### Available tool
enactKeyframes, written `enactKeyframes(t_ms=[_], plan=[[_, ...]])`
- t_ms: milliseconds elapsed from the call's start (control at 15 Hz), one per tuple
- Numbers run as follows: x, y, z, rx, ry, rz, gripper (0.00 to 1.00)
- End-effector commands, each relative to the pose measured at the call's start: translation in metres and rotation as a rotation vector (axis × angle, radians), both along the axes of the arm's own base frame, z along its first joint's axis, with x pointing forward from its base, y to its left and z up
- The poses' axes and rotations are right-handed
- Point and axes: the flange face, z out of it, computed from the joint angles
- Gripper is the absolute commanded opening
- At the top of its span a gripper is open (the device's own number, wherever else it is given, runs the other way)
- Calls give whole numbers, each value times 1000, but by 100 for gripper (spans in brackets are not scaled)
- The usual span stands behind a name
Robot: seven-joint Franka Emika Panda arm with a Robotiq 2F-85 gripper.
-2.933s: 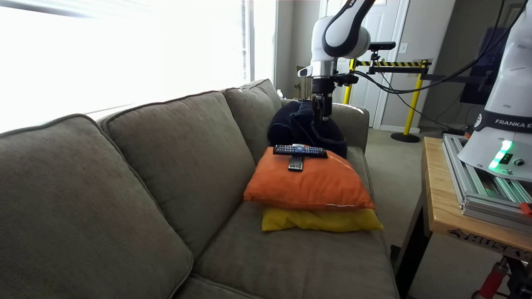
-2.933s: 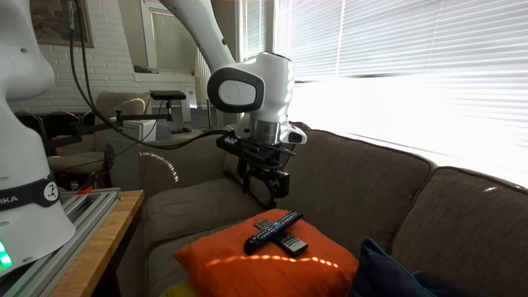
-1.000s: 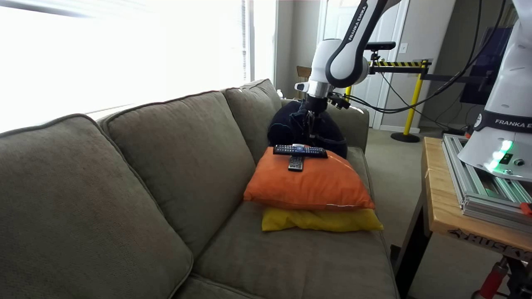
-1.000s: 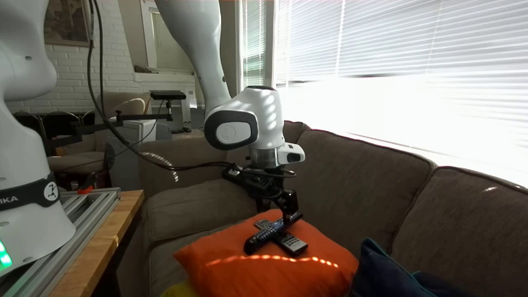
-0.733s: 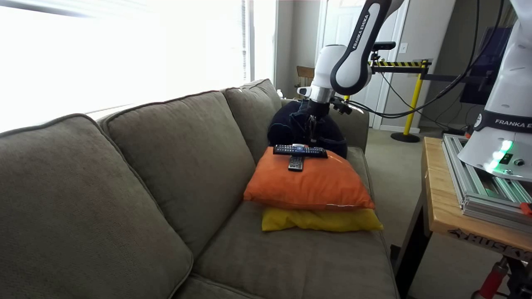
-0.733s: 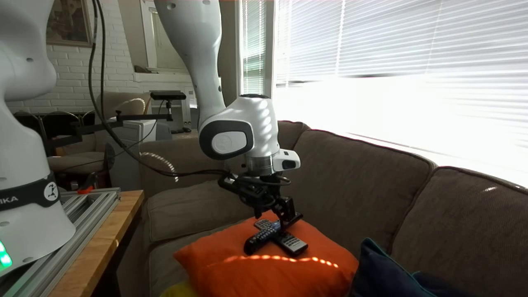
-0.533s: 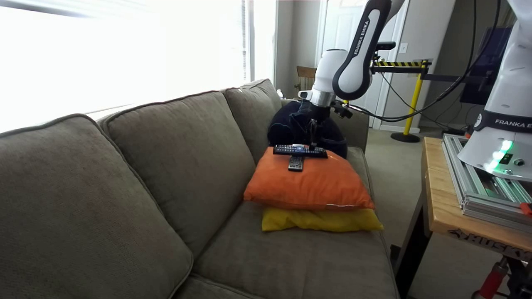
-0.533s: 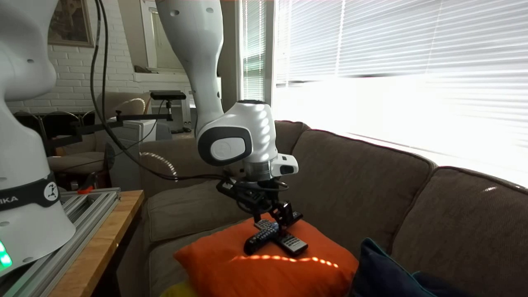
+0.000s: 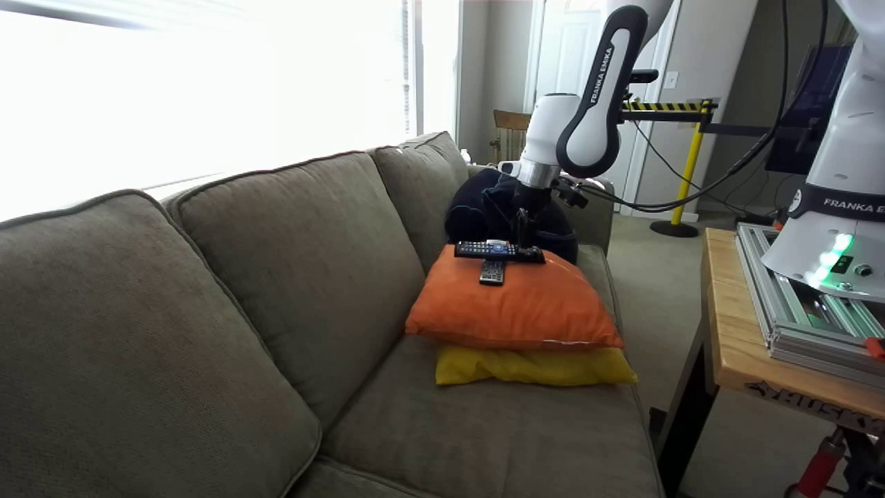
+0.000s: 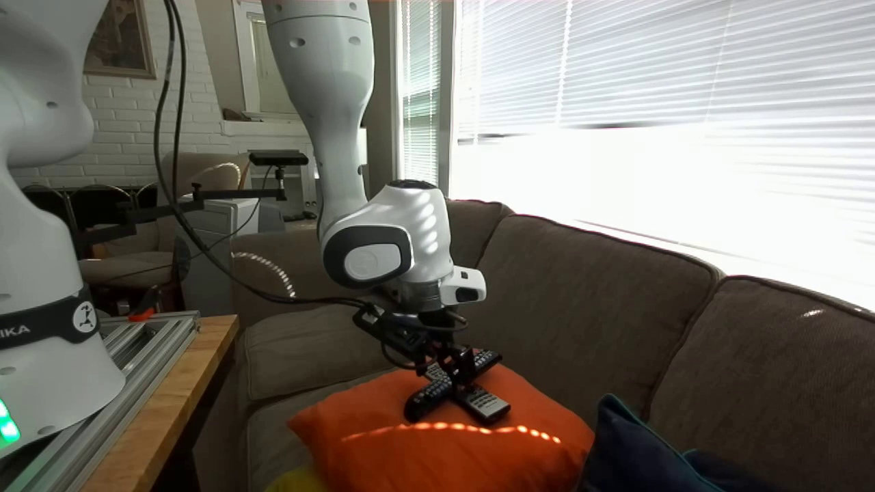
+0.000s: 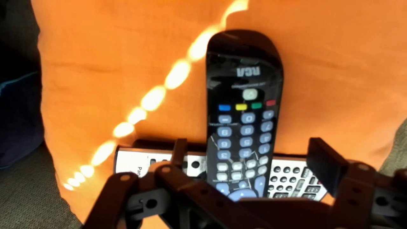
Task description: Swap the positions of the remotes
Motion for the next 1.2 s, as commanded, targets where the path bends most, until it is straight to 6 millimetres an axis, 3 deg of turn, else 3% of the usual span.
enactKeyframes(t_ms=[0,333,400,667,1133], plan=[[3,3,-6,14,-21,-3,68],[5,3,-8,10,-25,7,31],[6,3,-6,5,-13,16,28],[5,5,20,-4,3,57,28],[14,2,99,-56,108,238,28]])
